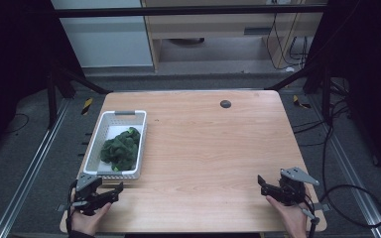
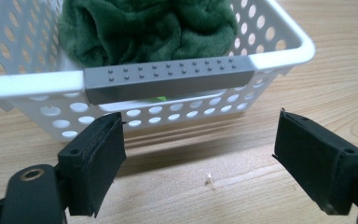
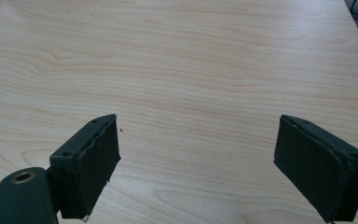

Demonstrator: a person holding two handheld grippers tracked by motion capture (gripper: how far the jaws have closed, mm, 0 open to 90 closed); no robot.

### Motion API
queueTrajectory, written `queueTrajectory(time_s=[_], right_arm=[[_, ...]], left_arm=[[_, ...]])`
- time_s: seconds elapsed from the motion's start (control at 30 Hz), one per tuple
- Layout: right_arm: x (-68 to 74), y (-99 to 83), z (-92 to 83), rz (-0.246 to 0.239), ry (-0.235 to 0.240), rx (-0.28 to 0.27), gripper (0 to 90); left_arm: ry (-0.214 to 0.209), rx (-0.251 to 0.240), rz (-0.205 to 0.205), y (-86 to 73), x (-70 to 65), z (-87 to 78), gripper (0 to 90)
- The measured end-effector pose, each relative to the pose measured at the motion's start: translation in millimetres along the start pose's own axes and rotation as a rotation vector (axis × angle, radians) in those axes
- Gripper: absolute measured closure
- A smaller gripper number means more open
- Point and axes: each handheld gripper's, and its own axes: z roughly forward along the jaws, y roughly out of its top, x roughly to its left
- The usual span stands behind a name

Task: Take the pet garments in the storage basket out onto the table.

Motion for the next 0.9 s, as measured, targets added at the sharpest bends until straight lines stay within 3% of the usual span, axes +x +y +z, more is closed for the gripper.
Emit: queueTrajectory(time_s=[0.33,0.9], right_arm=[[-2.6,-3.0,4.1,-0.047,-0.025,-0.012,16.2],[-2.1,-3.7,5.3,-0.054,-0.018,-0.006,16.5]], left_arm=[[0.006,-0.048,-0.025,5.2,2.6,-12.6,16.4],[0.015,-0.113,-0.033,16.4,6.5,-25.5,18.4]])
